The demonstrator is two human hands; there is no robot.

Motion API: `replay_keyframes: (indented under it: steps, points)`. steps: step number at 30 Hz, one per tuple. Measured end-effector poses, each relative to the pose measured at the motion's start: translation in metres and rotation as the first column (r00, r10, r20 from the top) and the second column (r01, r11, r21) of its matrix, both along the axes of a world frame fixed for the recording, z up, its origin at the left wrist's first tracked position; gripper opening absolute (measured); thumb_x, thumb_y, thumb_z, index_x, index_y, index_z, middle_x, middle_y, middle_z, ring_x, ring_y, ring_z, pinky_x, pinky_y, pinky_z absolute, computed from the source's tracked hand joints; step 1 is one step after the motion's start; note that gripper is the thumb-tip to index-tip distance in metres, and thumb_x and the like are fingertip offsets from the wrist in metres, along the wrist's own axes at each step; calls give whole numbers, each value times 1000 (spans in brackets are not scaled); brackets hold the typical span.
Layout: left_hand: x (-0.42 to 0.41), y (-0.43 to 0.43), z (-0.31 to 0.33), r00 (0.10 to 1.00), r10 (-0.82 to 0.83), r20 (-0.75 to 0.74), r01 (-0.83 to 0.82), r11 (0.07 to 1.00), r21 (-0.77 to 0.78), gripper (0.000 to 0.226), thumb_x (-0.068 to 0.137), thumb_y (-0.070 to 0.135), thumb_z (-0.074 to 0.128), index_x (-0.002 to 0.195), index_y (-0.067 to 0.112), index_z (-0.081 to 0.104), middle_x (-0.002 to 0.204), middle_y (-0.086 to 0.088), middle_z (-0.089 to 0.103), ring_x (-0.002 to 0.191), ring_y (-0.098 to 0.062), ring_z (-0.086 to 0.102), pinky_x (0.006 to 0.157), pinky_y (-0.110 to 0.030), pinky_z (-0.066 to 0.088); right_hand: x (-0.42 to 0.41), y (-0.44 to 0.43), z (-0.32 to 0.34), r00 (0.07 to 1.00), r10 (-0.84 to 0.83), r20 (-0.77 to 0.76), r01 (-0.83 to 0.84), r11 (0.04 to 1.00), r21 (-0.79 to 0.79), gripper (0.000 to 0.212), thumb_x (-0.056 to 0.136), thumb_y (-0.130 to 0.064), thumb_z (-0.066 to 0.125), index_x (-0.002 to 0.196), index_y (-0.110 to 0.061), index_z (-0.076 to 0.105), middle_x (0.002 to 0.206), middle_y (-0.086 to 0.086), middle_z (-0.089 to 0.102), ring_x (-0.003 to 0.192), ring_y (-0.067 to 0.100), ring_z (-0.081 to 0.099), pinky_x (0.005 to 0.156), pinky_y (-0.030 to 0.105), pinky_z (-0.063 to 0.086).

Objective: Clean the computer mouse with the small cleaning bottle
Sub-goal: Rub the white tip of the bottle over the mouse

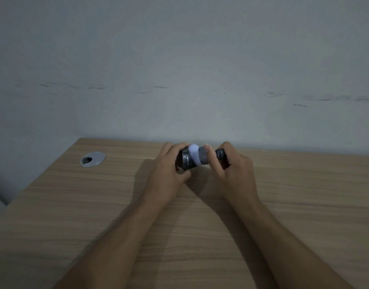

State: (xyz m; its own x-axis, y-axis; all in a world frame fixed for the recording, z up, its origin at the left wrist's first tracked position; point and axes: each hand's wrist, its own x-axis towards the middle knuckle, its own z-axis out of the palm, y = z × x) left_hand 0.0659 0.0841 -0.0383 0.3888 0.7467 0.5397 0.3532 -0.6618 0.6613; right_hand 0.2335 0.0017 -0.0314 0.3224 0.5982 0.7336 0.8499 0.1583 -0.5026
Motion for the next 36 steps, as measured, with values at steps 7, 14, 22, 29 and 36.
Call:
replay_keyframes:
  steps: [7, 14, 22, 29, 36]
  points:
    - [3, -3, -1, 996, -39, -75, 45, 996, 81, 71, 78, -1, 87, 143, 19, 64, 115, 9, 53, 96, -2, 55, 85, -5, 47, 12, -4, 0, 990, 22, -137, -27, 999, -33, 51, 105, -49, 61, 75, -12, 43, 54, -5, 43, 50, 17, 43, 49, 24, 31]
    - [0, 4, -3, 994, -39, -100, 50, 993, 107, 77, 74, -20, 71, 141, 18, 68, 110, 1, 57, 100, -16, 60, 82, -17, 48, -4, -3, 4, 988, 132, -82, -130, 991, 26, 48, 106, -40, 64, 71, -15, 40, 54, -9, 37, 47, 13, 37, 48, 24, 29]
    - [1, -4, 3, 988, -119, -95, 131, 983, 132, 70, 80, 0, 88, 141, 28, 69, 109, 6, 59, 105, -16, 60, 95, -16, 46, 26, 2, -8, 920, -186, -345, 147, 980, -136, 51, 106, -48, 60, 69, -17, 46, 58, -6, 48, 55, 4, 48, 53, 18, 35]
    - [0, 5, -4, 991, -30, -130, 54, 981, 186, 76, 73, -16, 76, 138, 23, 70, 113, 3, 63, 106, -19, 62, 87, -7, 41, 6, -6, 2, 969, 88, -231, -97, 995, -25, 53, 109, -40, 59, 68, -13, 38, 55, -7, 35, 50, 8, 33, 50, 24, 27]
    - [-3, 3, 0, 994, -80, -74, 88, 991, 104, 72, 75, -2, 90, 139, 26, 70, 116, 5, 65, 105, -10, 63, 88, -7, 43, 18, 2, -8, 951, -95, -296, 59, 990, -128, 56, 107, -45, 61, 66, -18, 34, 54, -6, 37, 52, 10, 39, 51, 23, 28]
